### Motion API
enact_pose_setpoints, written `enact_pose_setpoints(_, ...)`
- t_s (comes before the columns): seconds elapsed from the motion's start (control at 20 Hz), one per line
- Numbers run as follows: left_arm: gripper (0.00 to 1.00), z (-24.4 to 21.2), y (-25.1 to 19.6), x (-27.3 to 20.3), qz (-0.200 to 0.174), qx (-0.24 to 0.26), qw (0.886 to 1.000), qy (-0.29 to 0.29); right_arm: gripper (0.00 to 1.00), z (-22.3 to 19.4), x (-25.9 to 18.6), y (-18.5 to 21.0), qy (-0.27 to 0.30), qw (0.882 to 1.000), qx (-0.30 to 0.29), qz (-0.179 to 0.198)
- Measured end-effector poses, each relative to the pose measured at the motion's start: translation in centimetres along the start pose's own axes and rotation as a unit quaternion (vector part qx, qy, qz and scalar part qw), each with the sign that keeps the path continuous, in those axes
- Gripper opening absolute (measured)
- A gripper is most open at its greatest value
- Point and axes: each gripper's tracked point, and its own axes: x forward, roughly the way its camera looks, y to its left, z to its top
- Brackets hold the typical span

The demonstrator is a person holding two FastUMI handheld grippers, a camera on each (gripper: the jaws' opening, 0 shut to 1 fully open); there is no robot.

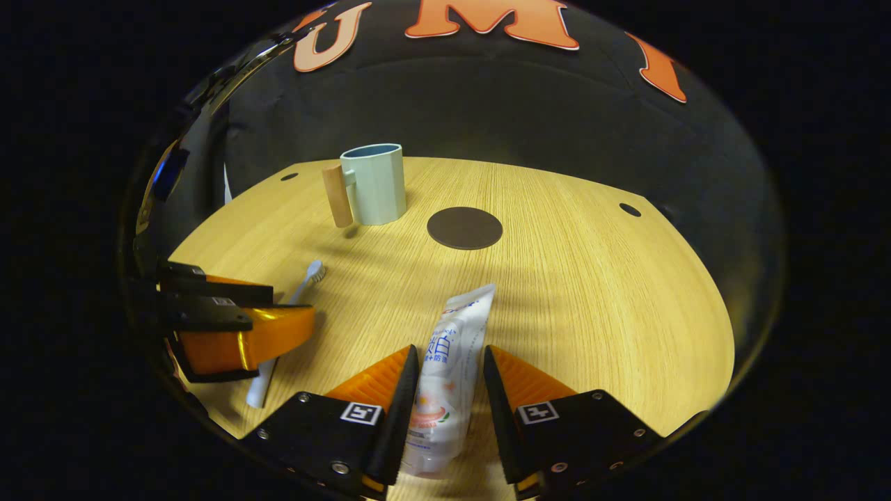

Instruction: Put the toothbrush and toothpaste on the desktop into the cup, then pick up the cup and place it on the coaster on the desktop.

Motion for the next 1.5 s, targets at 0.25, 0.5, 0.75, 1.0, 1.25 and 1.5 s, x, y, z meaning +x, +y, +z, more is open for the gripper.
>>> enact_pose_setpoints(0.25,0.41,0.0,-0.4,0.6,0.011,-0.008,1.000,0.008,0.24,0.3,0.1,-0.3,0.006,0.999,0.035,0.005)
enact_pose_setpoints(0.5,0.13,0.2,0.2,0.9,0.009,-0.049,0.999,0.021,0.11,0.2,0.1,0.3,0.014,0.996,0.086,0.037)
enact_pose_setpoints(0.75,0.06,0.6,0.4,1.5,-0.013,-0.049,0.999,0.014,0.06,1.0,-0.5,0.3,-0.002,0.995,0.094,0.043)
enact_pose_setpoints(1.0,0.06,2.8,2.6,1.0,-0.025,-0.037,0.998,-0.048,0.06,3.5,-2.0,-0.5,-0.050,0.992,0.107,0.034)
enact_pose_setpoints(1.25,0.06,4.7,5.6,0.3,-0.025,-0.029,0.992,-0.120,0.06,5.5,-3.7,-1.9,-0.090,0.989,0.116,0.024)
enact_pose_setpoints(1.5,0.04,7.5,6.1,-0.7,-0.039,-0.024,0.981,-0.186,0.06,7.1,-5.4,-1.8,-0.134,0.983,0.118,0.034)
